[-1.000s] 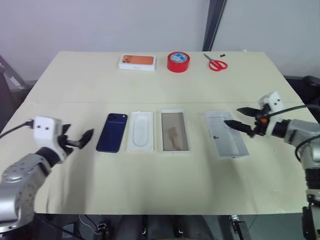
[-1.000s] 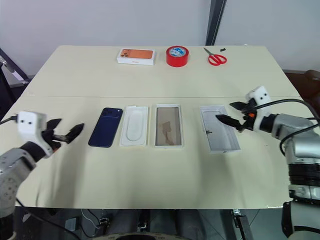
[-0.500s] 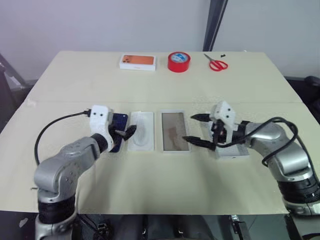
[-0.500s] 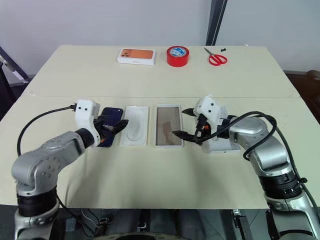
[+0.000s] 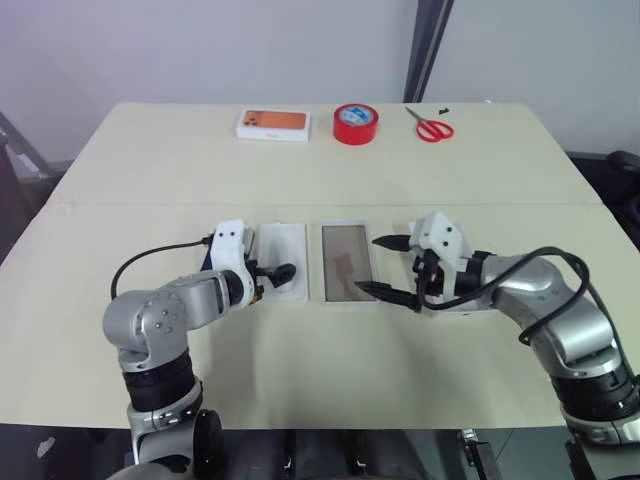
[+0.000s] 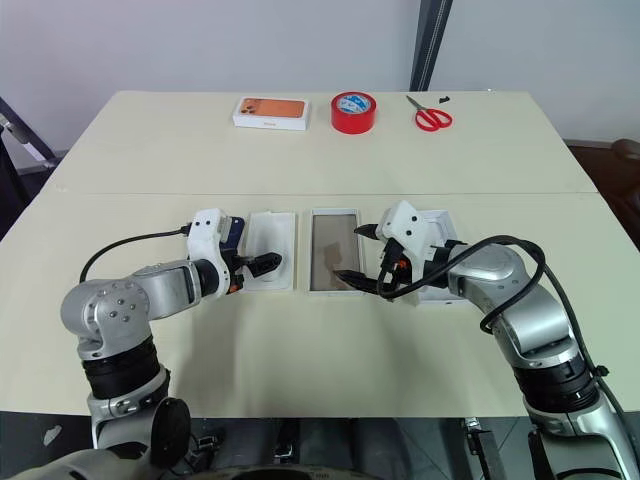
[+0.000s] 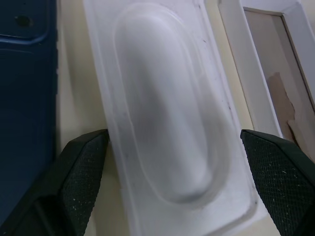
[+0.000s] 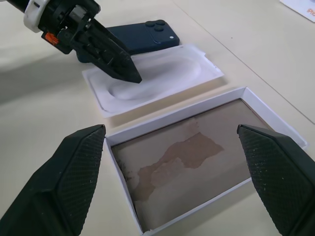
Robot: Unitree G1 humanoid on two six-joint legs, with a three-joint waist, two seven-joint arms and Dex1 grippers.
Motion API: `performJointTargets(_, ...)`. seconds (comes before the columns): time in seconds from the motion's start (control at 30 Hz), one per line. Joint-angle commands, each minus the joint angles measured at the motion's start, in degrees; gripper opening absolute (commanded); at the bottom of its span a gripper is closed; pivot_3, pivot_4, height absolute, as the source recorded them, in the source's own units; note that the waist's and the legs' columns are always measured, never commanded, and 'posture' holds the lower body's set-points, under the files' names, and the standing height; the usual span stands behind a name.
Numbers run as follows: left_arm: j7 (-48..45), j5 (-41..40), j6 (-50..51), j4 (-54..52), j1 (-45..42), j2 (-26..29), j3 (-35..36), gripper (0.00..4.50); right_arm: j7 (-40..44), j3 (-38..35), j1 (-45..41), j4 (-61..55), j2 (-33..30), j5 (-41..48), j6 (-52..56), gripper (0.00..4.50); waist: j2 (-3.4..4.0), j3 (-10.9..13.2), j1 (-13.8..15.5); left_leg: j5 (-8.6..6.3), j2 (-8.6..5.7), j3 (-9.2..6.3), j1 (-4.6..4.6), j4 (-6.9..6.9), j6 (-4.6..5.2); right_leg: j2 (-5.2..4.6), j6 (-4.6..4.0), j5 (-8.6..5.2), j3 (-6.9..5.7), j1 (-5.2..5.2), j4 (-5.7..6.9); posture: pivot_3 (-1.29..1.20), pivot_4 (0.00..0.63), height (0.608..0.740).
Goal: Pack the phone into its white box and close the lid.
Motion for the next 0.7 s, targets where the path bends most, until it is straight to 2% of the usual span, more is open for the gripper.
performJointTargets(0.03,0.2,0.9,0.5,0.7,-0.5,-0.6,1.4,3.99,-0.3,-1.4,0.2,-2.8,-0.3,0.9,-0.4,4.5,0.0,0.0,0.0,0.0,0.0,0.0,0.0,0.0,0.0,0.0,0.0,0.0,0.0,0.0,0.0,0.0,0.15,0.725)
performJointTargets(0.1,0.1,1.7,0.5,1.0,-0.8,-1.0,2.5,3.27,0.1,-1.2,0.6,-3.2,-1.1,0.6,-0.6,4.5,0.0,0.0,0.0,0.0,0.0,0.0,0.01,0.0,0.0,0.0,0.0,0.0,0.0,0.0,0.0,0.0,0.15,0.725)
performJointTargets(0.3,-0.2,4.0,0.3,1.9,-2.1,-1.6,4.3,0.13,0.8,-0.8,1.5,-4.2,-2.3,0.3,-1.0,4.5,0.0,0.0,0.1,0.0,-0.01,0.0,0.0,0.0,0.0,0.0,0.0,0.0,0.0,0.01,-0.01,0.0,0.15,0.725)
performJointTargets(0.43,-0.8,4.2,-0.3,2.2,-3.9,-3.5,8.2,0.05,2.1,1.1,1.5,-5.2,-3.7,-1.1,-1.9,4.5,-0.01,0.0,0.0,0.0,-0.01,0.0,0.0,0.0,0.0,0.0,0.0,0.0,0.0,0.01,-0.01,0.0,0.15,0.725)
performJointTargets(0.57,-2.6,2.5,0.2,1.8,-7.1,-6.0,15.6,0.05,4.1,6.7,1.3,-5.7,-5.7,-5.6,-4.6,4.5,-0.02,0.0,0.0,0.0,0.0,-0.01,0.01,0.0,-0.01,0.0,0.0,0.0,-0.01,0.01,-0.01,0.0,0.15,0.725)
performJointTargets(0.7,-4.4,1.3,0.5,1.8,-9.4,-5.8,20.7,0.05,4.9,12.1,-0.5,-2.8,-4.8,-9.7,-6.5,4.5,-0.04,0.0,0.0,0.04,0.0,-0.01,0.01,0.0,-0.07,0.01,0.0,0.0,-0.01,0.01,-0.01,0.0,0.15,0.725)
